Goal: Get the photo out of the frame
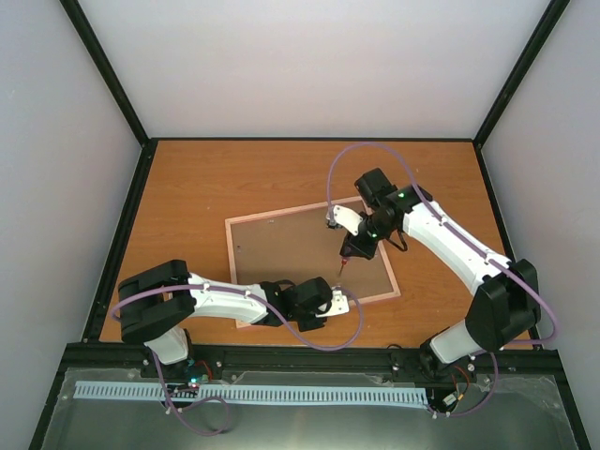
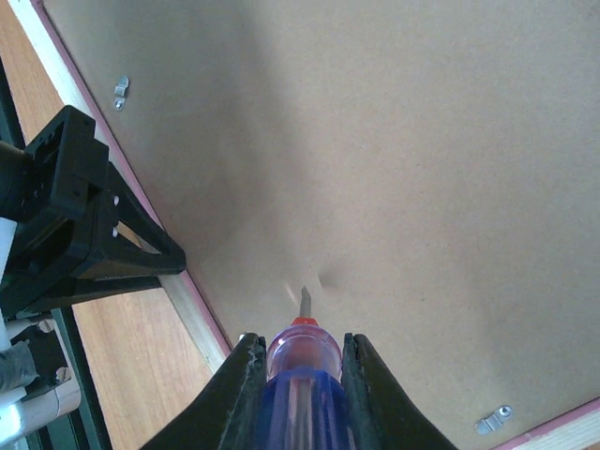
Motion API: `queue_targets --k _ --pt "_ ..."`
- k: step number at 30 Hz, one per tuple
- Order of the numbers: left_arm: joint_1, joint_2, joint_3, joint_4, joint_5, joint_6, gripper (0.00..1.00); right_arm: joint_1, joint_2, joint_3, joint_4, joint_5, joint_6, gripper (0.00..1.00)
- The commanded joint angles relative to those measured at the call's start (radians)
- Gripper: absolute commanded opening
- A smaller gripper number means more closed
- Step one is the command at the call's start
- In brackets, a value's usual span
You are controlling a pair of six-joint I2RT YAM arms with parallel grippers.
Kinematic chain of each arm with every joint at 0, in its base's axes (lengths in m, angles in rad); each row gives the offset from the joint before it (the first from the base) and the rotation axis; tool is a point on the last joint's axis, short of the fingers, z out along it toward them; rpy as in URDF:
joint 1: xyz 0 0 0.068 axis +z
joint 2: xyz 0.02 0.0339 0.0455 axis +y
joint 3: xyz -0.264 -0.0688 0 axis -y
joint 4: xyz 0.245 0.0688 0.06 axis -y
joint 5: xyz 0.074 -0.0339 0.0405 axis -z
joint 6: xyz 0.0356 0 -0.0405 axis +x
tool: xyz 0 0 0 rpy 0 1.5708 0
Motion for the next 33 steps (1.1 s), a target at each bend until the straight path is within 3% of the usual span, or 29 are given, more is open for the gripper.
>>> queue_targets --k 1,6,10,19,26,33 --pt "-0.003 0.039 -0.019 -0.098 0.003 -0.005 0.04 -0.013 -0.037 0.030 0.016 0.001 0.013 0.03" --pt "-0.003 0.010 -0.009 -0.088 0.006 -0.018 0.05 -0.081 -0.084 0.004 0.018 0.008 0.024 0.03" --pt "0.006 -0.067 0.005 -0.035 0.043 -0.061 0.12 -0.169 -0.136 -0.033 0.037 0.030 0.038 0.03" --pt "0.055 -0.239 0.187 -0.166 -0.087 -0.201 0.59 -0.432 -0.201 -0.066 0.048 0.046 0.033 0.03" --pt "0.241 -0.385 0.291 -0.181 -0.083 -0.303 0.84 -0.580 -0.180 -0.059 0.034 0.050 0.014 0.03" --pt "0.477 -0.408 0.254 -0.124 0.028 -0.408 0.88 -0.616 -0.234 -0.114 0.156 0.178 -0.036 0.05"
